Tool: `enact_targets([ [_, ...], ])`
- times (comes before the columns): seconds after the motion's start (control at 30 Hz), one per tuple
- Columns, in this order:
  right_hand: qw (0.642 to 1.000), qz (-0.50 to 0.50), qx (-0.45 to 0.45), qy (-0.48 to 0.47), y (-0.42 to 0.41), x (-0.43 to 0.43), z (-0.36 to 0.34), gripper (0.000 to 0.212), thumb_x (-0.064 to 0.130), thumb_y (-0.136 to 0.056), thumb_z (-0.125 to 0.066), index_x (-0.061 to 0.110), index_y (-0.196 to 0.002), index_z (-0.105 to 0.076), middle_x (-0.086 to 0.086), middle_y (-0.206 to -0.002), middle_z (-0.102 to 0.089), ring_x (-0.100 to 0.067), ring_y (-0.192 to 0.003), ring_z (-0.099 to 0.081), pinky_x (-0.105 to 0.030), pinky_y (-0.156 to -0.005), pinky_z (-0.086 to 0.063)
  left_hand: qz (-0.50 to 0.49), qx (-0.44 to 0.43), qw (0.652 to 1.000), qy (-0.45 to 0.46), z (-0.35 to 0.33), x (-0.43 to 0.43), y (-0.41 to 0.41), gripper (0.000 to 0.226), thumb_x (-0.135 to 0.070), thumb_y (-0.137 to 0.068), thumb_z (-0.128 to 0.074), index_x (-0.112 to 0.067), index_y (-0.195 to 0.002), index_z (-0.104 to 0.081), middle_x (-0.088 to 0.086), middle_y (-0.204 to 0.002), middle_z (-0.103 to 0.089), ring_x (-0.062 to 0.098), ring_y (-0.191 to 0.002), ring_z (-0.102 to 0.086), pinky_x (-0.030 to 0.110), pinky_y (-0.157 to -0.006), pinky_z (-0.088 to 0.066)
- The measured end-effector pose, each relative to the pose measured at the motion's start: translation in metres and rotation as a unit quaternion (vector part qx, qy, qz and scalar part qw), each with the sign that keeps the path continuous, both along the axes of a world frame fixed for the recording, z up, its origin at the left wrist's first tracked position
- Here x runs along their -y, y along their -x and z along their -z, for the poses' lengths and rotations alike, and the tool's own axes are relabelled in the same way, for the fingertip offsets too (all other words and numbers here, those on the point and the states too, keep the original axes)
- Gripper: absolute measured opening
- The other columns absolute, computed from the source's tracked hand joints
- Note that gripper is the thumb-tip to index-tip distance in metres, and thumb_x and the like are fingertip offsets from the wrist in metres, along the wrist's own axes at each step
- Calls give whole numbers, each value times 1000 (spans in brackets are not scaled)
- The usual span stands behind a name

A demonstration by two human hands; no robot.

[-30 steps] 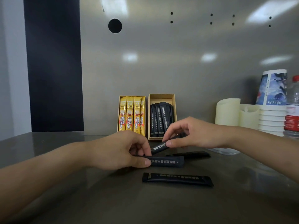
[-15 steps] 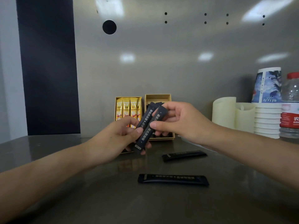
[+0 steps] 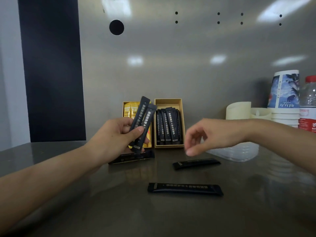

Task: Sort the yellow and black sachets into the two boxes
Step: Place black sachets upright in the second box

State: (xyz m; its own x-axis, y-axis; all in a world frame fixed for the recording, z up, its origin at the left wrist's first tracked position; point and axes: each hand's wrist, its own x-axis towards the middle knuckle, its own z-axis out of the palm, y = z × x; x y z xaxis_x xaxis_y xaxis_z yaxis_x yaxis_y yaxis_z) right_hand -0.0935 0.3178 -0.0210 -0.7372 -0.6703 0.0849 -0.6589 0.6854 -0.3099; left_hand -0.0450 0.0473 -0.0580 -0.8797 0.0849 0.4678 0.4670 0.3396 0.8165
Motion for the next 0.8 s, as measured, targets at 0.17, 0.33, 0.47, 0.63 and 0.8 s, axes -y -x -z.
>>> enact_targets([
  [0.17, 995, 22, 65, -73, 4, -14, -3, 28, 37, -79, -84, 30, -104, -72, 10, -98, -74, -4, -84, -62, -20, -77, -48, -58, -29, 997, 30, 0, 8, 4, 22, -22, -101, -54, -17, -120, -62, -2, -87, -81, 0, -70, -74, 8, -48, -48],
  [0.33, 990, 29, 72, -118, 6, -11, -1, 25, 34, -82, -83, 28, -103, -70, 12, -91, -65, -5, -84, -59, -22, -80, -51, -62, -25, 997, 40, 0, 6, 5, 23, -24, -101, -54, -18, -121, -62, -2, -89, -82, 0, -74, -75, 8, -49, -48],
  [0.47, 991, 20, 68, -118, 6, -12, 0, 20, 36, -85, -79, 27, -97, -66, 5, -93, -65, -6, -85, -59, -23, -78, -50, -61, -24, 997, 44, 1, 5, 5, 26, -24, -101, -54, -17, -125, -61, -1, -91, -81, 0, -73, -75, 8, -49, -49],
  [0.63, 998, 1, 41, 49, 9, -10, -4, 29, 31, -84, -81, 8, -97, -68, -12, -85, -75, -20, -70, -67, -34, -73, -56, -70, -34, 996, 39, -1, 6, 5, 27, -24, -101, -54, -16, -126, -61, -1, -90, -81, -4, -73, -73, 7, -49, -48],
  [0.8, 980, 43, -27, 190, 21, -18, -7, 16, 30, -81, -81, 16, -90, -78, 1, -72, -70, -15, -67, -66, -33, -70, -61, -81, -39, 994, 57, -3, 8, 6, 25, -25, -101, -54, -18, -124, -61, -3, -89, -81, -4, -74, -74, 6, -49, -47],
])
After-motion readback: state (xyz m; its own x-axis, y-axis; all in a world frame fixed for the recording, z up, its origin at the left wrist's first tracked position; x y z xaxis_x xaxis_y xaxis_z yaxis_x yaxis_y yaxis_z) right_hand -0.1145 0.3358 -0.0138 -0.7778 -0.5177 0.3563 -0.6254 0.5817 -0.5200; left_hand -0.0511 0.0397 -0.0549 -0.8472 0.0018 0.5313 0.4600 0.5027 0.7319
